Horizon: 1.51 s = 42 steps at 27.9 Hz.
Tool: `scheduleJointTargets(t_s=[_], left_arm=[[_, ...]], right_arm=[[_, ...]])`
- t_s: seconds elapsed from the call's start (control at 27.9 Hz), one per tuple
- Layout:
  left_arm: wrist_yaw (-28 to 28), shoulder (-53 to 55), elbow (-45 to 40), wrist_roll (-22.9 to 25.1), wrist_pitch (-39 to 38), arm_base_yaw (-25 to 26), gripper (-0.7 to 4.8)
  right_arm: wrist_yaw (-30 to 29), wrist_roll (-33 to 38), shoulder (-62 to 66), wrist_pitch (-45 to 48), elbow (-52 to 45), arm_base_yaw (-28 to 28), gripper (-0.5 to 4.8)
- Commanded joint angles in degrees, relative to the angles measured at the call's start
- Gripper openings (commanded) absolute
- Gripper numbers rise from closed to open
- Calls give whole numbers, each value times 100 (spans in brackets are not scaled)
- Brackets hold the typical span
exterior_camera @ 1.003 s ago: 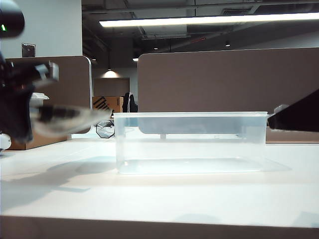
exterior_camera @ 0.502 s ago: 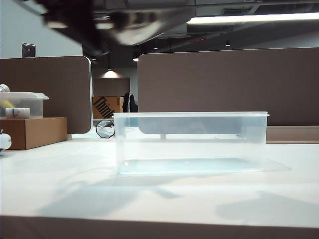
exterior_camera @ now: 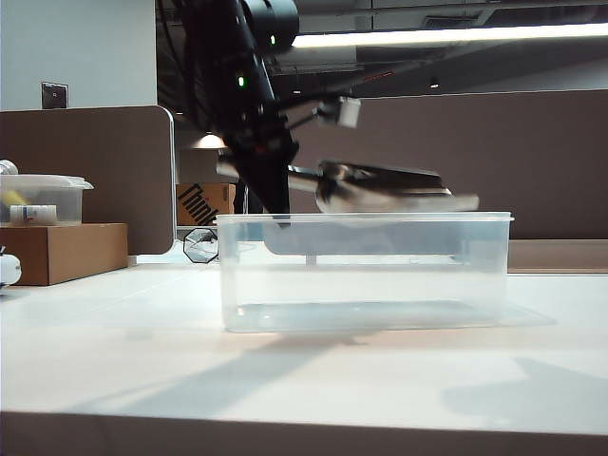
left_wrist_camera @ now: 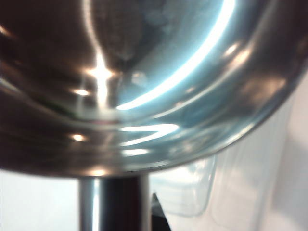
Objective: Pick up the metal ice scoop from the table and place it inside the transparent plastic box.
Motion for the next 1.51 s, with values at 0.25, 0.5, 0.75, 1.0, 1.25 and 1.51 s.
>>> scheduleJointTargets(t_s=[0.25,0.5,0.75,1.0,1.25,1.51], left_arm=[[149,356,44,660,302,7,-6],[-774,348,44,658,588,-7,58],[-868,348,44,660,623,-9,192],[-1386,304,48,660,870,-83,192],[-2564,-120,50,660,1158,-168,181],[-1202,-1226,42,-1351,780,-149,-6]], right_arm=[[-20,-13,4,87,4,2,-1],[-20,-13,4,87,4,2,-1],[-17,-13,4,87,4,4,-1],[-17,-13,4,87,4,9,-1],[-9,-13,4,85,4,391,-1],[-11,-13,4,87,4,1108,-1]])
